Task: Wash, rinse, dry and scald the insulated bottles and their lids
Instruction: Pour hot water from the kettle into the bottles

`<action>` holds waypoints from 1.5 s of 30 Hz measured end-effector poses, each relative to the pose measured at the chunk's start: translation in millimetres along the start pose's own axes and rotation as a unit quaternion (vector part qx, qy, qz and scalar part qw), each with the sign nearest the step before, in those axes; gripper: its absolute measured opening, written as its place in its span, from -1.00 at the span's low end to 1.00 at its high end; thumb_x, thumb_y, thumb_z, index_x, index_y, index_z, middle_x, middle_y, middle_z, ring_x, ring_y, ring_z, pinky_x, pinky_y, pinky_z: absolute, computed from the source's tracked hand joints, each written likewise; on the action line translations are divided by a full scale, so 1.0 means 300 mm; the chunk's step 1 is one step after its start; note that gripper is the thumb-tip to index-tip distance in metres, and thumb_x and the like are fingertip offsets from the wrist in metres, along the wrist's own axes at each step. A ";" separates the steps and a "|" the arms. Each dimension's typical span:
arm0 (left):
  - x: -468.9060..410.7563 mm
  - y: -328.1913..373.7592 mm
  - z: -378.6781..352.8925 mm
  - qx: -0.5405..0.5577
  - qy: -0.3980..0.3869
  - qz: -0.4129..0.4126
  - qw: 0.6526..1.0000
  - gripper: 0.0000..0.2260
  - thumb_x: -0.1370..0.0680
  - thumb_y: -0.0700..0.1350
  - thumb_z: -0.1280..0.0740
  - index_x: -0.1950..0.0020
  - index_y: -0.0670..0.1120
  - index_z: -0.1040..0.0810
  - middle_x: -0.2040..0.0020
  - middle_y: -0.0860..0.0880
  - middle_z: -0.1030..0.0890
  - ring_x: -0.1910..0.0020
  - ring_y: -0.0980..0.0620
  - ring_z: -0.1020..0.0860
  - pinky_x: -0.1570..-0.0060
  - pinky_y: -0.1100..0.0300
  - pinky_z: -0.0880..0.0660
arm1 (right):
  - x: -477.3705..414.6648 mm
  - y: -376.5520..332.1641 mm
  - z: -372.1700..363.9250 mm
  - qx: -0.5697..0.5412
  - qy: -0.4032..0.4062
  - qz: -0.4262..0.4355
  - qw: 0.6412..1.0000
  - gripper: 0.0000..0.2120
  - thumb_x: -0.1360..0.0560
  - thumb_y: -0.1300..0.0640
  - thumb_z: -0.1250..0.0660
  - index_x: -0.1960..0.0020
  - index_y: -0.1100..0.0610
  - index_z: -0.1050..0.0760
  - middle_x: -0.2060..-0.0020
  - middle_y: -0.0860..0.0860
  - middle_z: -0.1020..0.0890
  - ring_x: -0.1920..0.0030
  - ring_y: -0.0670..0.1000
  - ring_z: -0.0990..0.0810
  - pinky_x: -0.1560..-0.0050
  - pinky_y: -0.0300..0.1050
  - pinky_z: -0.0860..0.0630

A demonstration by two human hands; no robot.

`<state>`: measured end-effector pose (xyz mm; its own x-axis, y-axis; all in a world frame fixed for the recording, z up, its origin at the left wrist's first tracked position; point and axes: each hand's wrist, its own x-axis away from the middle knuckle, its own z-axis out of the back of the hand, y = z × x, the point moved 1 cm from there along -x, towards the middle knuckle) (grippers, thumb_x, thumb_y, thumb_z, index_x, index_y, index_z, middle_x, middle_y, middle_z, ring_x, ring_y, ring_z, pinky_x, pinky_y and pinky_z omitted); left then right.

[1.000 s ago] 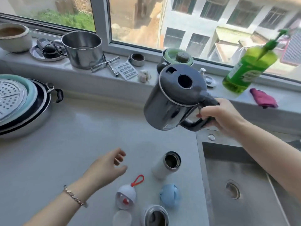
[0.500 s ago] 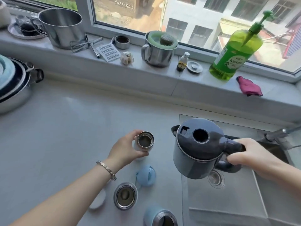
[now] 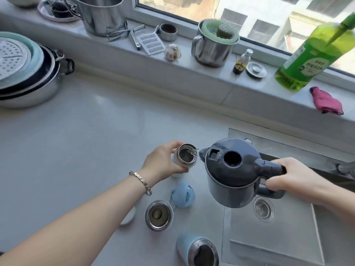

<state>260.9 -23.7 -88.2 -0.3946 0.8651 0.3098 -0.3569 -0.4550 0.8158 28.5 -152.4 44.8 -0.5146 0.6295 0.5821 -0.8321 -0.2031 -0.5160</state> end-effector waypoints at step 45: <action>0.019 0.029 0.010 0.015 -0.005 -0.005 1.000 -0.51 -0.26 -0.12 -0.56 -0.01 0.24 -0.41 0.00 0.18 -0.55 -0.11 0.15 -0.51 -0.15 0.09 -0.45 | 0.002 -0.075 0.003 0.061 0.018 -0.035 0.997 -0.81 -0.02 0.14 -0.25 0.52 0.08 -0.22 0.58 -0.06 -0.29 0.51 -0.03 -0.21 0.47 -0.22 -0.12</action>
<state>258.1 -22.2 -77.9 -0.3823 0.8719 0.3060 -0.3353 -0.4394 0.8333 46.6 -148.0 57.3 -0.4485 0.6709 0.5906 -0.8858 -0.2454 -0.3939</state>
